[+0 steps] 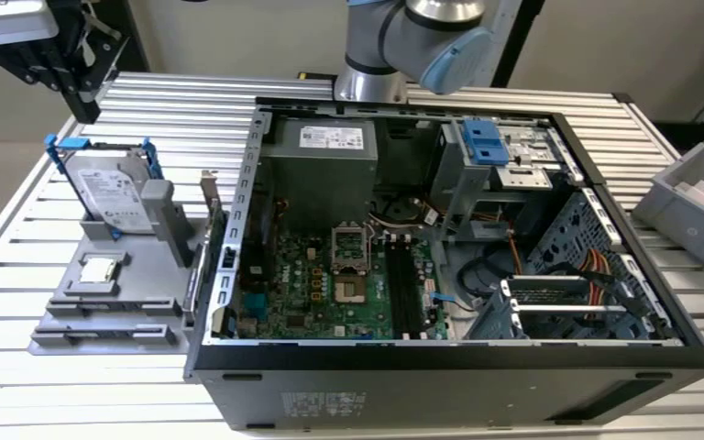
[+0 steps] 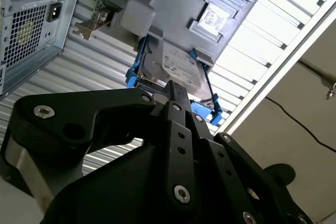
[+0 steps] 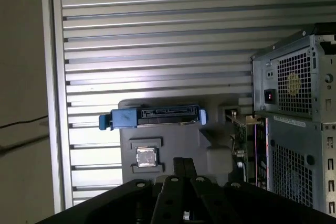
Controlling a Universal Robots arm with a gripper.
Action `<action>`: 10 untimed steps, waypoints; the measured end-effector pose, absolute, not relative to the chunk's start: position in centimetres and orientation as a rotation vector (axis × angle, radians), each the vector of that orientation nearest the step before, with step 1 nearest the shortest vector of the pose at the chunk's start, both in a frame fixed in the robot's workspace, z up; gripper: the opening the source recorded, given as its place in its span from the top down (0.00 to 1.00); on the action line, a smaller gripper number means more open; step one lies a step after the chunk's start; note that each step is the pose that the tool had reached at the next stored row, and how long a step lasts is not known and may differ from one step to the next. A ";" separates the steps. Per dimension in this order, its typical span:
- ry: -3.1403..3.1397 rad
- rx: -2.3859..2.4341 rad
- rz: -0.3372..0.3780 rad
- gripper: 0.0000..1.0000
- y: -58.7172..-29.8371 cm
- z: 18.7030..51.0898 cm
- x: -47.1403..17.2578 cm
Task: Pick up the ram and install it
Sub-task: 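Reach for the ram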
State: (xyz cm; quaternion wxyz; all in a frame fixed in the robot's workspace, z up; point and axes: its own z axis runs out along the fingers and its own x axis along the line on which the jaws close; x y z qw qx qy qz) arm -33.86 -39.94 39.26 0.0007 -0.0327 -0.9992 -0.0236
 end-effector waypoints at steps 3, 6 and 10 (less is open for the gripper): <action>-3.138 -0.099 -0.074 1.00 -39.9 39.3 -34.0; -3.138 -0.099 -0.074 1.00 -39.9 39.3 -34.0; -3.138 -0.046 -0.074 1.00 -39.9 39.3 -34.0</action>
